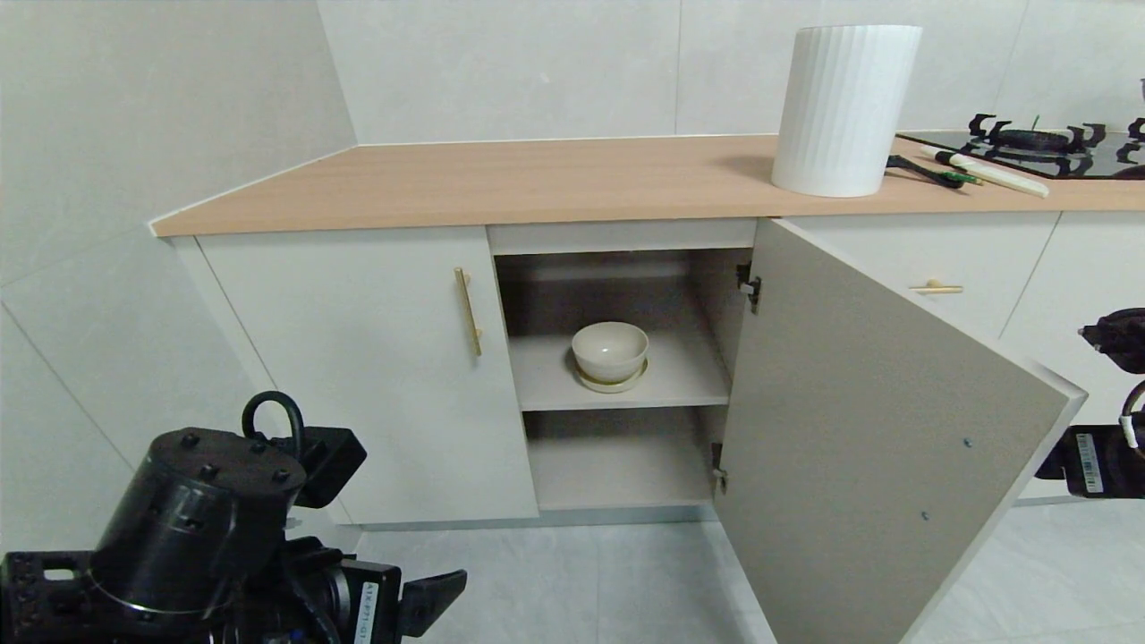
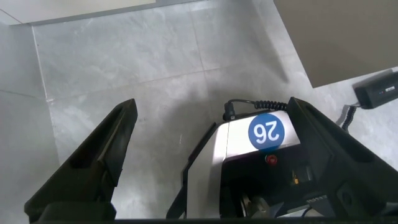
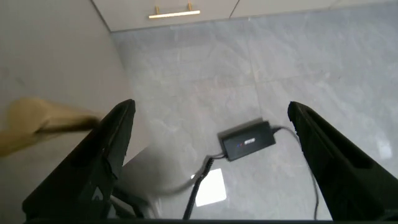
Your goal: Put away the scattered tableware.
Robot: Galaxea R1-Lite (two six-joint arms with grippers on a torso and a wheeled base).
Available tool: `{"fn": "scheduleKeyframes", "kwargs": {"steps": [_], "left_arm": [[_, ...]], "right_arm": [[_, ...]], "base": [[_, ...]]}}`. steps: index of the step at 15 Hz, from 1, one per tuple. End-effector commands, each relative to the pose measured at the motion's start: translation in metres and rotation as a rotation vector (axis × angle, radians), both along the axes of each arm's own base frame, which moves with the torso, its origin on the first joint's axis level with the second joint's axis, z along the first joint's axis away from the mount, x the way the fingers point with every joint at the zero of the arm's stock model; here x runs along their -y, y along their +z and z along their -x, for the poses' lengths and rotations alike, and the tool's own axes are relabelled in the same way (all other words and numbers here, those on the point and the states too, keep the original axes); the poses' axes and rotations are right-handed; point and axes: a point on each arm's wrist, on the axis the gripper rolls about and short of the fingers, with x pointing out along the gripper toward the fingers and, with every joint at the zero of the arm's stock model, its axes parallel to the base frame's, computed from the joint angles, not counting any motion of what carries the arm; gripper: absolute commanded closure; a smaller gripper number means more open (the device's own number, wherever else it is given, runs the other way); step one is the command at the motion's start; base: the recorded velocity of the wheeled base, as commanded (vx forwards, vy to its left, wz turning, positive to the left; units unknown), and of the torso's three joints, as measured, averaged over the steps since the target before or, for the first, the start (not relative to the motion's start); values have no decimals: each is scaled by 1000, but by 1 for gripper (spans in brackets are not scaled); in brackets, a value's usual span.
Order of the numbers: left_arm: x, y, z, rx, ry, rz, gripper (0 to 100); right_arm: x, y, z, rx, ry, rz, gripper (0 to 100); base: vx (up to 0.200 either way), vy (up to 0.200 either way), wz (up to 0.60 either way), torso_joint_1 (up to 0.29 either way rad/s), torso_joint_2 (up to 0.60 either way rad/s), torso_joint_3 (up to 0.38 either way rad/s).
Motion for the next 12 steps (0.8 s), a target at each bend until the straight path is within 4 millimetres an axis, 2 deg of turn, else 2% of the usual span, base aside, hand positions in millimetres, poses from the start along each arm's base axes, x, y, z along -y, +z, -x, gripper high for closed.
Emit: {"fn": "scheduleKeyframes", "kwargs": {"steps": [1, 7, 12], "left_arm": [[0, 0, 0, -1, -1, -2, 0], [0, 0, 0, 0, 1, 0, 0], [0, 0, 0, 0, -1, -1, 0]], "right_arm": [[-6, -6, -6, -19, 16, -13, 0], [-31, -5, -4, 13, 102, -109, 0], [-60, -20, -9, 0, 180, -167, 0]], "base": [[0, 0, 0, 0, 0, 0], [0, 0, 0, 0, 0, 0], [0, 0, 0, 0, 0, 0]]}}
